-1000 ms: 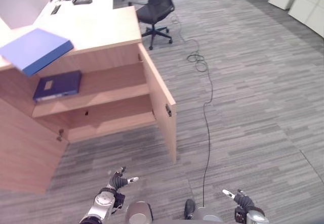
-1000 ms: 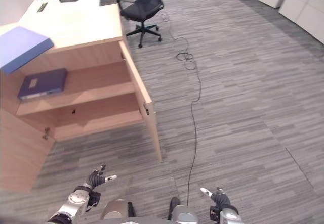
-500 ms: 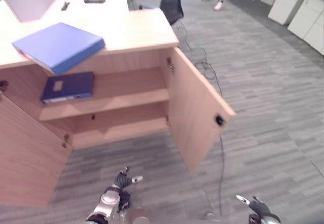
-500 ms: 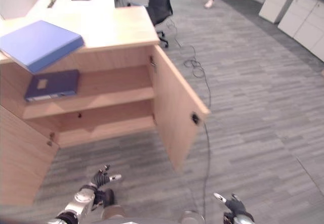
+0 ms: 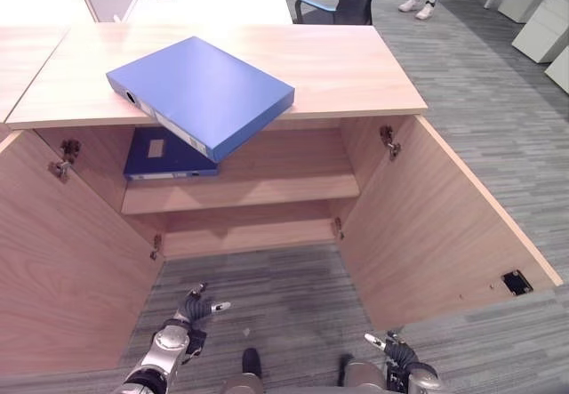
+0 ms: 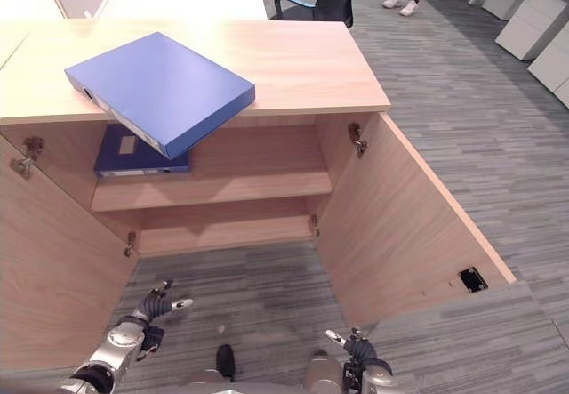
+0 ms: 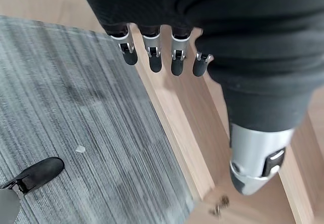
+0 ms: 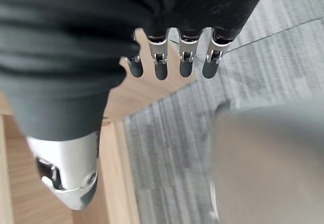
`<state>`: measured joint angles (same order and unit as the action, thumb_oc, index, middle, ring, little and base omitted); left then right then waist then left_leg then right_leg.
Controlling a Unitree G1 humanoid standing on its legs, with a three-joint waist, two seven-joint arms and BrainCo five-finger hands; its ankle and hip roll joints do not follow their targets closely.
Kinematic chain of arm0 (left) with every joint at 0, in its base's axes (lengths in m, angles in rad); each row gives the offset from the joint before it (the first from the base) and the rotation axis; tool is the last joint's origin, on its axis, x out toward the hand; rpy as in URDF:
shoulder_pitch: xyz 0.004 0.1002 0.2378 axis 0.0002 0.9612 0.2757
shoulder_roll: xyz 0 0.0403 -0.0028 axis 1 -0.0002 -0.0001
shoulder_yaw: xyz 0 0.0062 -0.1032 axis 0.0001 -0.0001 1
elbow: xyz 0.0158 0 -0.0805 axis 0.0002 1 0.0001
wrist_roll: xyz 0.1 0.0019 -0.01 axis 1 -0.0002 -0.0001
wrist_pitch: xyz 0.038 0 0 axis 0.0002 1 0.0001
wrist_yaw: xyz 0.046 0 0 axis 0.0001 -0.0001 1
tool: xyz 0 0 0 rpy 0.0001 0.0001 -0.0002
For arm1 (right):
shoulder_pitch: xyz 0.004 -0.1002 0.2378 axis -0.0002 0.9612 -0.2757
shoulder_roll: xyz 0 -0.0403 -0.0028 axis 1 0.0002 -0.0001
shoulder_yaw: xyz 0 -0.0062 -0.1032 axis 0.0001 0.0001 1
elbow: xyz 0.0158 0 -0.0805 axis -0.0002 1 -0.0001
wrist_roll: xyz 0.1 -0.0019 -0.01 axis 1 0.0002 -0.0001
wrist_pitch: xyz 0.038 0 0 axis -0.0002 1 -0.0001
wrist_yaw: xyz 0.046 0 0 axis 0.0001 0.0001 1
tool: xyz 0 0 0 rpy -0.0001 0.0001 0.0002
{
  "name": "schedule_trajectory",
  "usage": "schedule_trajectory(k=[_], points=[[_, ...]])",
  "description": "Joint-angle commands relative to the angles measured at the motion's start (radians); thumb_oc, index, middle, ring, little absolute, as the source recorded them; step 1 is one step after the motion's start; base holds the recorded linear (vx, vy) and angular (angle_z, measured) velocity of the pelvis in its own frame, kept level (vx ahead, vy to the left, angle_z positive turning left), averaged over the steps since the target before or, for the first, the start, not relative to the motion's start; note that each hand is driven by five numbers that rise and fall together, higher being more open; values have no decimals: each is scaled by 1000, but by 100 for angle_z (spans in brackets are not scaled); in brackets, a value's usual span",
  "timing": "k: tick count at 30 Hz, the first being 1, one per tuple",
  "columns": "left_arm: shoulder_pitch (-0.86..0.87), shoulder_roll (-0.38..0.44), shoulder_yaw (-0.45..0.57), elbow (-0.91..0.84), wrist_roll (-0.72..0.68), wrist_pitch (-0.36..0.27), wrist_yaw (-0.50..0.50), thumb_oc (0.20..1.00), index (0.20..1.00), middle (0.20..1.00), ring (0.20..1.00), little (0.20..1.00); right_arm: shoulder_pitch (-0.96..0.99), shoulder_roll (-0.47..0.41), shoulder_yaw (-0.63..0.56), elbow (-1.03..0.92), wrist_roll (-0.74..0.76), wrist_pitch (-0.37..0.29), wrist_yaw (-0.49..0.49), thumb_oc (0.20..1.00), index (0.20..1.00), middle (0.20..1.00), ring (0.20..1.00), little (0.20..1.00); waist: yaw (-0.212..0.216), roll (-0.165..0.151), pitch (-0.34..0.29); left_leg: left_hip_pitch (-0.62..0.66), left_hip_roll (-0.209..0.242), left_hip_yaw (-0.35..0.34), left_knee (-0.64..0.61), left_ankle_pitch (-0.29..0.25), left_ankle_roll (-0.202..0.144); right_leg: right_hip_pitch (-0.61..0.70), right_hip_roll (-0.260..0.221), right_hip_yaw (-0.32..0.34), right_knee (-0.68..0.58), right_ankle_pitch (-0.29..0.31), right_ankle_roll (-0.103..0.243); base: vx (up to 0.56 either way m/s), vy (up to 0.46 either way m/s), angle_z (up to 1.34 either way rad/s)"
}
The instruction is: Put the empty folder in the office cabinet
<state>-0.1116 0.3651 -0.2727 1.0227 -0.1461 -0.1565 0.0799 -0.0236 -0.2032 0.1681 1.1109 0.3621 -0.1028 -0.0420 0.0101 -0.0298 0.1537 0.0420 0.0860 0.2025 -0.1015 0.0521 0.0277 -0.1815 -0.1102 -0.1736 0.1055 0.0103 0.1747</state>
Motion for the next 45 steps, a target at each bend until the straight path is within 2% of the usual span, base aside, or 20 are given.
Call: schedule_trajectory(k=[1,3,12,14,15,18,21,26,30,38,39,45], points=[[-64,-11,4,-31,9,-30,3,1000,1000,1000,1000,1000,-20,-65,-5,0,-10,-25,-7,1000,1000,1000,1000,1000,-17,-6,38,33,0,-44,34,-84,-93,123,21,4,-62,-40,-27,209,25,51],[-50,-29,8,-40,8,-34,0,1000,1000,1000,1000,1000,-10,-78,-8,3,-16,-24,-7,1000,1000,1000,1000,1000,-15,0,28,48,-3,-45,43,-93,-99,156,27,24,-80,-42,-41,150,-44,86],[-10,-68,17,-37,0,-29,4,1000,1000,1000,1000,1000,8,-107,-9,6,-40,-16,-6,1000,1000,1000,1000,1000,-11,36,4,83,25,-57,52,-79,-136,251,34,-6,-148,-53,-64,69,-77,7],[-22,-77,9,-32,-2,-29,10,1000,1000,1000,1000,1000,4,-119,-11,9,-41,-16,-10,1000,1000,1000,1000,1000,-12,40,23,50,35,-57,112,-74,-157,268,25,-30,-165,-59,-71,-101,-40,18],[-32,-83,5,-43,-4,-30,9,1000,1000,1000,1000,1000,3,-129,-15,8,-41,-17,-16,1000,1000,1000,1000,1000,-13,35,35,3,47,-33,175,-72,-177,280,9,-57,-182,-61,-72,-128,-16,29],[-35,-94,1,-62,-14,-32,9,1000,1000,1000,1000,1000,8,-134,-13,3,-41,-18,-19,1000,1000,1000,1000,1000,-24,30,41,-18,102,46,215,-50,-198,299,-10,-88,-193,-70,-71,-71,34,54],[-26,-100,-1,-67,-6,-30,6,1000,1000,1000,1000,1000,13,-136,-14,4,-45,-13,-21,1000,1000,1000,1000,1000,-29,32,37,-1,161,85,214,-30,-207,314,-20,-114,-193,-66,-66,-16,56,41],[-22,-104,-9,-49,-1,-32,9,1000,1000,1000,1000,1000,9,-131,-9,4,-39,-14,-16,1000,1000,1000,1000,1000,-25,37,15,33,166,28,136,-21,-212,315,-24,-123,-193,-53,-57,20,81,9],[-26,-102,-12,-55,-2,-31,9,1000,1000,1000,1000,1000,9,-126,-13,12,-39,-9,-16,1000,1000,1000,1000,1000,-23,36,7,38,177,32,128,-19,-215,313,-44,-138,-193,-47,-47,-10,137,30],[-6,-78,3,-53,6,-30,0,1000,1000,1000,1000,1000,2,-93,-20,46,-57,6,-12,1000,1000,1000,1000,1000,13,22,-16,61,105,3,63,-44,-178,322,-98,-138,-167,-27,-18,53,180,22],[-8,-67,5,-54,9,-30,-3,1000,1000,1000,1000,1000,-8,-88,-20,45,-60,10,-11,1000,1000,1000,1000,1000,26,18,-14,59,77,-9,50,-50,-161,312,-126,-141,-137,-25,-9,20,157,7],[-5,-46,27,-41,13,-29,-1,1000,1000,1000,1000,1000,-30,-72,-16,35,-67,13,-11,1000,1000,1000,1000,1000,48,5,-18,55,14,-30,28,-76,-119,289,-182,-124,-103,0,22,34,193,16]])
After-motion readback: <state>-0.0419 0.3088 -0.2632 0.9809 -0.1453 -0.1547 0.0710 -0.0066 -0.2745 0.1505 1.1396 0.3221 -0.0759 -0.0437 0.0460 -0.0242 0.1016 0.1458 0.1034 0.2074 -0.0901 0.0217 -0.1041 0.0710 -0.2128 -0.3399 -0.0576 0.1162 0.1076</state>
